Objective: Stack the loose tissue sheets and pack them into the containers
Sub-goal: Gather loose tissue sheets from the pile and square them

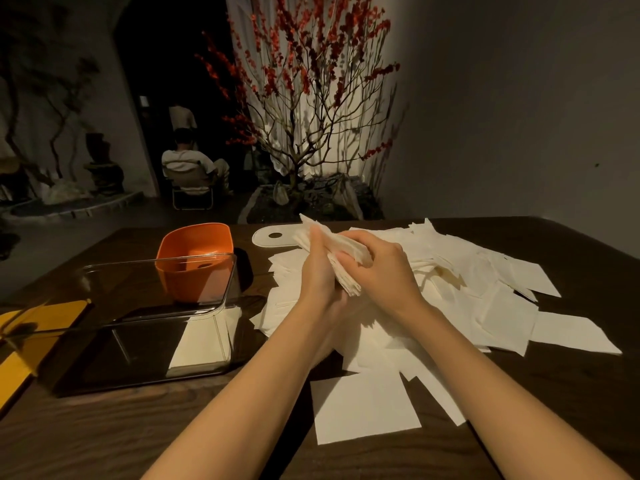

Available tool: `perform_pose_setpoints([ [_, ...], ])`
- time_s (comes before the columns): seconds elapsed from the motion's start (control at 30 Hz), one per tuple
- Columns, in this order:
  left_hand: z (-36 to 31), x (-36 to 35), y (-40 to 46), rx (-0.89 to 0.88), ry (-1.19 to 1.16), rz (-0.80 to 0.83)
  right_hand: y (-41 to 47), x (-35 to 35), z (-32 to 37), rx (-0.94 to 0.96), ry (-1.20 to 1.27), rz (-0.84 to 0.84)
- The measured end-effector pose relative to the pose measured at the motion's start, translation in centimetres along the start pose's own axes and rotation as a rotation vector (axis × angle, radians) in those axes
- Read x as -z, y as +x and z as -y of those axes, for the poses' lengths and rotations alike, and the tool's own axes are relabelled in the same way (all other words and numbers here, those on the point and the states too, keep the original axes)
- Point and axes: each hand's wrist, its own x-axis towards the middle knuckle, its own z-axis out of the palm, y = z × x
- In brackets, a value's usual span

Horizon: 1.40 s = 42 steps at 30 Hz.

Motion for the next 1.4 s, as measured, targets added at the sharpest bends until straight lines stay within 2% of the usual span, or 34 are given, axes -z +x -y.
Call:
perform_pose_setpoints([
  [0.13,-0.9,0.4,0.1,0.085,-0.149,0.085,0.6,0.7,-0.6,0.018,0.035,0.145],
  [0.3,-1.2,0.8,0.4,0.164,-0.368,0.115,0.9,1.7,-1.1,0.005,0.096,0.268],
  [0.4,-1.1,0.9,0.7,0.151,-0.467,0.111,1.0,2.0,-1.4,0.01,0.144,0.298],
  [0.53,-0.8,0.8,0.8,0.13,-0.462,0.107,1.1,2.1,-1.9,0.001,0.156,0.309],
  [0.7,-0.5,2.0,2.1,0.187,-0.475,0.151,1.2,1.9,-2.5,-0.02,0.104,0.196],
  [0.87,-0.6,2.2,1.8,0.199,-0.37,0.17,1.2,1.9,-2.2,-0.035,0.061,0.115],
  [1.0,-0.6,2.3,1.5,0.25,-0.344,0.165,1.2,1.8,-2.0,-0.072,0.036,-0.013],
  [1.13,-0.9,2.4,1.2,0.306,-0.362,0.127,1.7,2.0,-2.2,-0.213,0.057,-0.158],
  [1.23,-1.0,2.7,1.6,0.275,-0.354,0.066,2.1,2.2,-2.4,-0.339,0.208,-0.218],
  [1.4,-1.1,2.5,2.1,0.191,-0.172,0.024,2.3,3.1,-2.5,-0.541,0.39,-0.164],
])
